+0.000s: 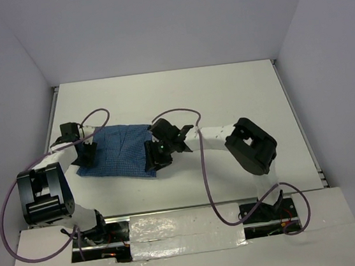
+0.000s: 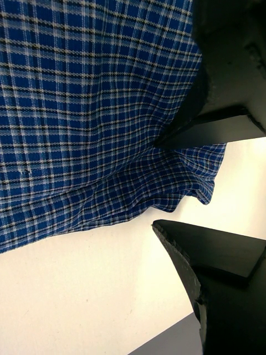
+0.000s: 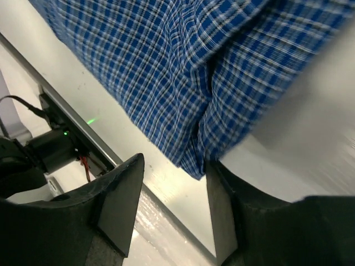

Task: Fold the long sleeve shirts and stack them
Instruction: Fold the shirt

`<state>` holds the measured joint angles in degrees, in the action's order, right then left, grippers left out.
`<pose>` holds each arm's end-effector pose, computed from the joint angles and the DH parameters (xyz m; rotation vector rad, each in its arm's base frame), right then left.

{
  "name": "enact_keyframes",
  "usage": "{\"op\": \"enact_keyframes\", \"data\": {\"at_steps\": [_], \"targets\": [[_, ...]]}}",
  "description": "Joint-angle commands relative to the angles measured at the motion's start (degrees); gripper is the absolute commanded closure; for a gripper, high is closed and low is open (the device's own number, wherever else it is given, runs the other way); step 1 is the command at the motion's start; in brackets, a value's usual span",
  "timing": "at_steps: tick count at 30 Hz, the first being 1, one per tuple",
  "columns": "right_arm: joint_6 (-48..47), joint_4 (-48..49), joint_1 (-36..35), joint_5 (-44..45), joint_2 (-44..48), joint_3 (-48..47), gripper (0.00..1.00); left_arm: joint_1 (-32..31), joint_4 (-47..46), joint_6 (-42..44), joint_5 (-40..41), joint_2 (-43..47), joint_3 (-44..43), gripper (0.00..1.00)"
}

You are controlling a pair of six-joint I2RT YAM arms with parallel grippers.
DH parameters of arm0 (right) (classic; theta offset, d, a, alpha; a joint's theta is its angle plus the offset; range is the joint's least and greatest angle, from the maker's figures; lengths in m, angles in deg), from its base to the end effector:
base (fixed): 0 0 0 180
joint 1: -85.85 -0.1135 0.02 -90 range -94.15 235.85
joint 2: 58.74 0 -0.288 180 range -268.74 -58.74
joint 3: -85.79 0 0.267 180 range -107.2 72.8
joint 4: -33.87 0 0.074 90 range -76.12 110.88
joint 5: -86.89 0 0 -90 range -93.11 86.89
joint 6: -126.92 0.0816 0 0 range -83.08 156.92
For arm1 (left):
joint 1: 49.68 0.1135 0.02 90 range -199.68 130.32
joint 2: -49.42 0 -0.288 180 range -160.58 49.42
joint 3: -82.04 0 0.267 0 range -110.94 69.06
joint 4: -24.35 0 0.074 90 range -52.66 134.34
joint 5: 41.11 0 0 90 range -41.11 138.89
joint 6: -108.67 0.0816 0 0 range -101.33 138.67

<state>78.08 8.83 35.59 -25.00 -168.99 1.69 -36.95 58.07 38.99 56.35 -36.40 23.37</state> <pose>0.2663 0.3679 0.1494 -0.4031 2.7147 1.0601 0.3020 0.0791 0.1436 0.1315 2.6645 0.3638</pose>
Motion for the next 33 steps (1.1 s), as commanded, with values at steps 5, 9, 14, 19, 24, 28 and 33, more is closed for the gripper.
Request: {"op": "enact_keyframes", "data": {"at_steps": [5,9,14,19,24,28,33], "targets": [[3.04,4.84,0.33,-3.59,-4.53,-1.15,0.89,0.8,0.1,-0.28,1.32,-0.31,3.15,0.33],[3.83,7.13,2.71,-2.21,-1.03,4.04,1.0,0.8,-0.43,0.07,2.03,0.04,3.86,0.33],[1.82,6.78,4.73,-1.84,1.36,6.34,1.0,0.89,-1.04,0.34,2.73,0.04,4.38,0.33],[-0.12,4.76,4.82,-1.58,1.62,5.98,1.0,0.89,-0.87,0.69,3.08,0.3,4.12,0.33],[-3.02,1.25,5.96,-0.26,5.13,5.72,0.52,0.89,3.16,-0.01,1.95,2.93,1.32,0.26],[-4.51,0.02,9.91,0.09,12.42,7.74,0.37,0.8,10.19,-1.51,-4.11,9.68,-4.66,0.15],[-7.85,-5.61,18.15,4.4,25.95,12.21,0.0,0.8,16.96,-3.0,-7.73,14.54,-15.03,0.01]]}}
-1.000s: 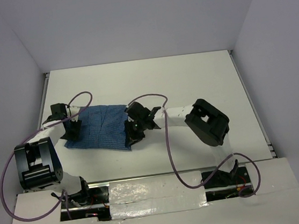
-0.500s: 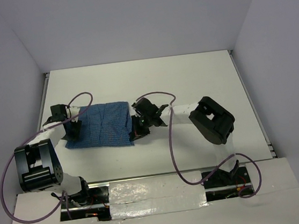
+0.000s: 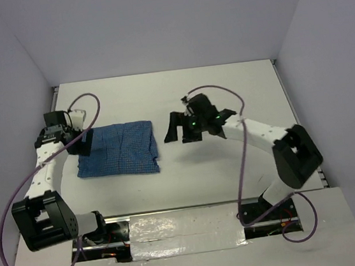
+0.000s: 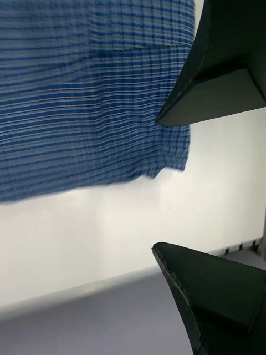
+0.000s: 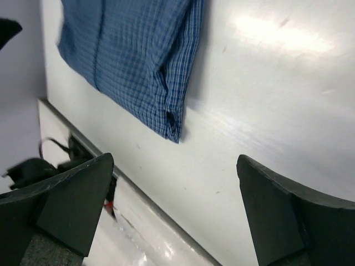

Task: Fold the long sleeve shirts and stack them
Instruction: Fold the shirt

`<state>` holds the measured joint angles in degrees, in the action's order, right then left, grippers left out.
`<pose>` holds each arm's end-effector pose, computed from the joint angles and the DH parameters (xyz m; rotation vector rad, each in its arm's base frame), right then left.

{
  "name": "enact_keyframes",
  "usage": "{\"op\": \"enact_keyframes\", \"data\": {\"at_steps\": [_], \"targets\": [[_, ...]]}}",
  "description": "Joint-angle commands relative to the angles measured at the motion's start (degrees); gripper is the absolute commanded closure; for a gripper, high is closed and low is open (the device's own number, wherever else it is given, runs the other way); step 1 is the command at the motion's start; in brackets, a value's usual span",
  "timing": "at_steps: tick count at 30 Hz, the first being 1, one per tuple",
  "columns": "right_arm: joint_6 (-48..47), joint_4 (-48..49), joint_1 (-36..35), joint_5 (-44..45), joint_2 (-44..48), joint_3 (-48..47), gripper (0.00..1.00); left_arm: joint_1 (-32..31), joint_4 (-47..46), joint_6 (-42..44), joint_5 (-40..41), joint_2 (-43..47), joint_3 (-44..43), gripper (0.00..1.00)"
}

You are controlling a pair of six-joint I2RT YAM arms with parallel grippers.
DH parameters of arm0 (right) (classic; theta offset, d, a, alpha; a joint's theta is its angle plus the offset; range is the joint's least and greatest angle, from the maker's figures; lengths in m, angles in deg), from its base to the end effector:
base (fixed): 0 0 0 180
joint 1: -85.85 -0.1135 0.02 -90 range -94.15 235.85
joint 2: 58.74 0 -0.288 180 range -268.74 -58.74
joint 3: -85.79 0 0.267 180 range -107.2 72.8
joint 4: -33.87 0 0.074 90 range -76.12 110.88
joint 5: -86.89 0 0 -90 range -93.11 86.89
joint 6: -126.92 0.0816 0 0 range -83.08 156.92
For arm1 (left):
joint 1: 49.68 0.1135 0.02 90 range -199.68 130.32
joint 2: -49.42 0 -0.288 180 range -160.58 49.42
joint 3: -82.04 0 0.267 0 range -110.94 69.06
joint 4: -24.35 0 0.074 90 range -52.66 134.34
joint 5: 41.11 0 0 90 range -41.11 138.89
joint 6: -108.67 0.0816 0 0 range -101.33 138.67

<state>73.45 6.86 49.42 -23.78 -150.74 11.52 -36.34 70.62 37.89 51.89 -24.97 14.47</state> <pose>0.2976 0.2555 0.2142 -0.1901 2.5304 0.9981 0.2919 0.0736 0.2348 0.1073 2.5189 0.2992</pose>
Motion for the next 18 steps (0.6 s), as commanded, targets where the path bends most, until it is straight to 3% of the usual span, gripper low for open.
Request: {"op": "enact_keyframes", "data": {"at_steps": [1,6,10,18], "targets": [[-3.48,-4.17,6.08,3.35,11.55,3.43,0.0,0.28,4.69,-2.34,-1.7,3.02,-7.1,0.01],[-6.21,-9.0,18.38,7.92,21.41,11.08,0.0,0.8,1.36,-4.54,6.38,1.8,-5.97,0.01],[-8.49,-11.03,31.73,8.36,30.45,14.69,0.0,7.29,0.04,-8.58,5.44,-1.37,-5.62,0.01],[-12.97,-10.94,39.5,8.97,36.9,17.15,0.0,8.98,-2.52,-9.56,6.14,-2.95,-3.86,0.01]]}}
